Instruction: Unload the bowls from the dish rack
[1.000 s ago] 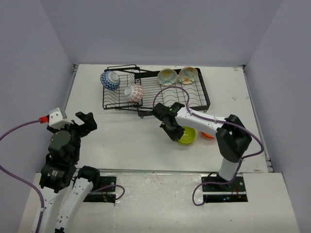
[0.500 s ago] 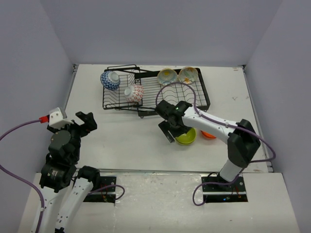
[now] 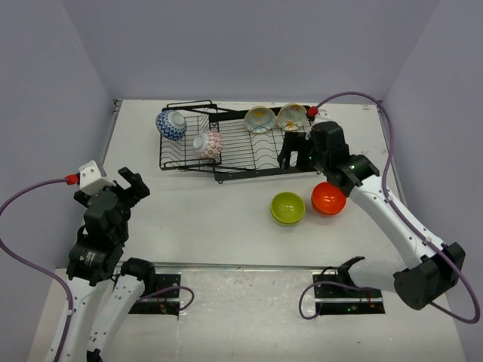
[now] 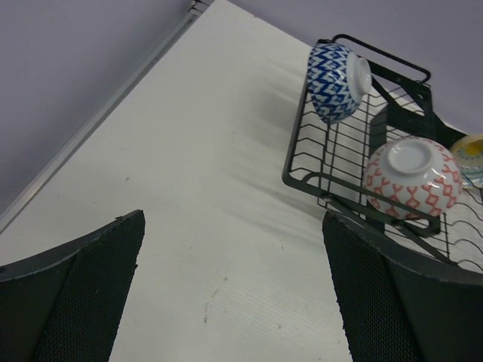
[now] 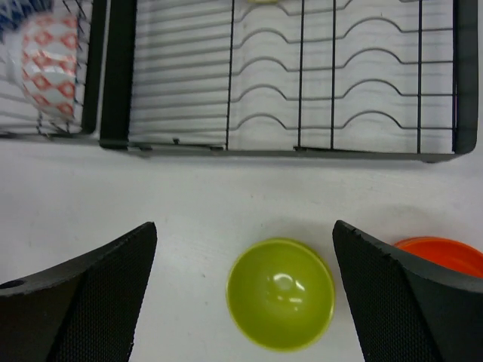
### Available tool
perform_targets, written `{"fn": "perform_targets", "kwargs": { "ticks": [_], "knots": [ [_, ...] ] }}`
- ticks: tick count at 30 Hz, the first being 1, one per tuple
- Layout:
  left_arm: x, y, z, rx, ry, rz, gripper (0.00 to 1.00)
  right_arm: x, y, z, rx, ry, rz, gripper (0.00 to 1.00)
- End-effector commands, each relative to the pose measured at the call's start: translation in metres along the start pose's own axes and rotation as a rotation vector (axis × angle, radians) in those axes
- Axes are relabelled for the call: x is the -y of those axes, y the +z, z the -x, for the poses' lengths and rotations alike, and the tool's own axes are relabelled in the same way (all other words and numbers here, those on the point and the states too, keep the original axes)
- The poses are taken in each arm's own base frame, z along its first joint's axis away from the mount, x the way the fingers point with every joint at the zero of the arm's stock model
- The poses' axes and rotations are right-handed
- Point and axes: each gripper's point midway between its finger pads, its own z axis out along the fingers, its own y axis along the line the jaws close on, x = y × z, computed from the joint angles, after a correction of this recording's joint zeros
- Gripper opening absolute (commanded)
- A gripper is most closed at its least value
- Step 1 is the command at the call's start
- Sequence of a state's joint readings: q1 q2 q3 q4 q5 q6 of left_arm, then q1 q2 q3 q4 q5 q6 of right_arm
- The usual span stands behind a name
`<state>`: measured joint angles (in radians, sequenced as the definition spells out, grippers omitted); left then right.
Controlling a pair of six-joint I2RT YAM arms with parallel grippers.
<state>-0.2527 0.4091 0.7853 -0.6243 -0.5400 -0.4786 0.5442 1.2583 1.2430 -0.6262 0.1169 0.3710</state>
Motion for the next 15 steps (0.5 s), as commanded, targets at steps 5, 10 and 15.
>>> {"fn": "perform_targets", "kwargs": {
  "ticks": [5, 10, 15],
  "knots": [
    [-0.026, 0.018, 0.006, -0.007, -0.005, 0.171, 1.0, 0.011, -0.015, 0.091, 0.391, 0.421, 0.202, 0.99],
    [-0.027, 0.019, 0.005, -0.012, -0.012, 0.173, 1.0, 0.026, -0.007, 0.115, 0.397, 0.57, 0.294, 0.99],
    [-0.026, 0.016, 0.007, 0.006, -0.023, 0.158, 1.0, 0.077, 0.028, 0.141, 0.421, 0.824, 0.282, 0.99]
  ]
}}
